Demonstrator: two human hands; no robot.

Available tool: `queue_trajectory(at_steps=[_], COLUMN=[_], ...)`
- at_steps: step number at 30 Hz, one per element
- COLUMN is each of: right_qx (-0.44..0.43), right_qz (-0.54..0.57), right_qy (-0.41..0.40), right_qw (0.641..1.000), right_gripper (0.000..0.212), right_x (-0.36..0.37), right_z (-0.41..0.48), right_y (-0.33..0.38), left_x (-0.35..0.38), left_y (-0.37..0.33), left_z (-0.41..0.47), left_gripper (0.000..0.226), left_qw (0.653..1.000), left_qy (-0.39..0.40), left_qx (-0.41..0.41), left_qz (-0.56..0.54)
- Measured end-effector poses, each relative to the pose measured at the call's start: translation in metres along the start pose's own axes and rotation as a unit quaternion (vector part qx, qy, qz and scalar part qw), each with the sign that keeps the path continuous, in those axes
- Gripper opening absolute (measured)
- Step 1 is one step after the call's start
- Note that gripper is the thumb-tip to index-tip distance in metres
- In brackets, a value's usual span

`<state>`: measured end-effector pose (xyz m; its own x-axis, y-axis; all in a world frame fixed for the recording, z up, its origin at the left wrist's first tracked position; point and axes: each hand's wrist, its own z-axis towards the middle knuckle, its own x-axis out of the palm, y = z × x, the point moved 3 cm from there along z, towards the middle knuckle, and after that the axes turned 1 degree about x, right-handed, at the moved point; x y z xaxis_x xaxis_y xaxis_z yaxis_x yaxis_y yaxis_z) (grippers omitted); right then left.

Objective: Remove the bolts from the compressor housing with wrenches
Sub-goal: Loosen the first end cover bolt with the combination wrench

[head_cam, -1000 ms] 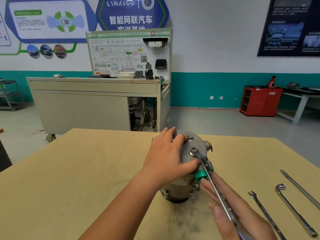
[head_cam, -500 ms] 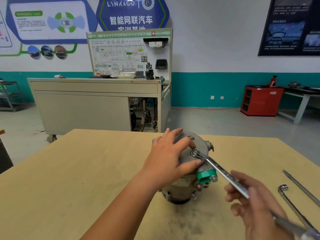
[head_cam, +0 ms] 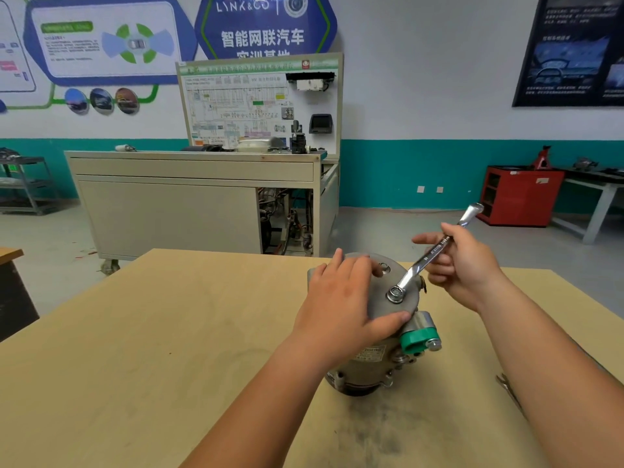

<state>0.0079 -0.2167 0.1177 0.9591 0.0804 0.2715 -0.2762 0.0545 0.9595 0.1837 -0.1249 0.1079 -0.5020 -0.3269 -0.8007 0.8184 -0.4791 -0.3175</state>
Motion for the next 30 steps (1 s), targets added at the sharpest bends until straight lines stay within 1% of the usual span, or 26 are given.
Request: queue_trajectory(at_steps=[3, 6, 8, 10, 13, 16, 18, 20, 21, 22, 23, 25, 26, 27, 28, 29, 30], right_qx=[-0.048, -0.092, -0.103, -0.115, -0.147, -0.189, -0.203, -0.206, -0.198, -0.185, -0.141, -0.043, -0.045, -0.078, -0.128, -0.169, -0.193], right_qz=[0.082, 0.174, 0.202, 0.205, 0.178, 0.129, 0.097, 0.07, 0.059, 0.045, 0.041, 0.052, 0.054, 0.036, -0.007, -0.038, -0.051], right_qy=[0.009, -0.022, -0.037, -0.027, -0.007, -0.004, -0.028, -0.058, -0.066, -0.054, -0.037, 0.002, 0.002, -0.023, -0.045, -0.071, -0.067], right_qw=[0.995, 0.98, 0.973, 0.972, 0.973, 0.973, 0.974, 0.974, 0.976, 0.98, 0.988, 0.998, 0.998, 0.996, 0.991, 0.982, 0.978], right_gripper=[0.04, 0.04, 0.04, 0.042, 0.041, 0.053, 0.055, 0.046, 0.044, 0.033, 0.019, 0.045, 0.042, 0.024, 0.019, 0.03, 0.034], right_x=[-0.007, -0.016, -0.021, -0.022, -0.019, -0.009, 0.005, 0.014, 0.021, 0.022, 0.025, 0.028, 0.029, 0.033, 0.035, 0.038, 0.041], right_z=[-0.008, -0.025, -0.042, -0.064, -0.104, -0.141, -0.158, -0.166, -0.168, -0.167, -0.163, -0.16, -0.162, -0.164, -0.167, -0.171, -0.174], right_y=[0.009, 0.016, 0.02, 0.021, 0.011, -0.004, -0.016, -0.031, -0.032, -0.035, -0.033, -0.038, -0.039, -0.04, -0.042, -0.047, -0.052], left_x=[0.001, 0.002, 0.002, 0.003, 0.005, 0.005, 0.006, 0.006, 0.006, 0.006, 0.006, 0.006, 0.005, 0.005, 0.005, 0.005, 0.005], left_y=[0.0, 0.001, 0.002, 0.002, 0.003, 0.003, 0.003, 0.002, 0.002, 0.002, 0.001, 0.001, 0.0, 0.0, 0.0, 0.0, 0.0], left_z=[0.0, 0.0, -0.001, -0.001, -0.001, 0.0, 0.0, 0.001, 0.001, 0.001, 0.0, 0.0, 0.0, 0.0, 0.0, 0.0, 0.0], left_gripper=[0.07, 0.071, 0.071, 0.07, 0.071, 0.072, 0.073, 0.072, 0.07, 0.068, 0.066, 0.065, 0.063, 0.062, 0.061, 0.06, 0.059], left_qw=[1.0, 1.0, 1.0, 0.999, 0.999, 0.999, 0.999, 0.999, 0.999, 0.999, 0.999, 0.998, 0.998, 0.998, 0.999, 0.999, 0.999], left_qy=[0.003, -0.002, -0.007, -0.01, -0.011, -0.012, -0.011, -0.009, -0.009, -0.008, -0.006, -0.001, 0.001, 0.002, 0.002, 0.002, 0.003], left_qx=[-0.004, -0.003, -0.004, -0.004, -0.005, -0.004, -0.004, -0.002, -0.001, -0.001, 0.0, 0.0, 0.001, 0.002, 0.003, 0.003, 0.004], left_qz=[0.009, 0.021, 0.023, 0.031, 0.041, 0.044, 0.047, 0.05, 0.05, 0.051, 0.053, 0.06, 0.06, 0.058, 0.053, 0.048, 0.047])
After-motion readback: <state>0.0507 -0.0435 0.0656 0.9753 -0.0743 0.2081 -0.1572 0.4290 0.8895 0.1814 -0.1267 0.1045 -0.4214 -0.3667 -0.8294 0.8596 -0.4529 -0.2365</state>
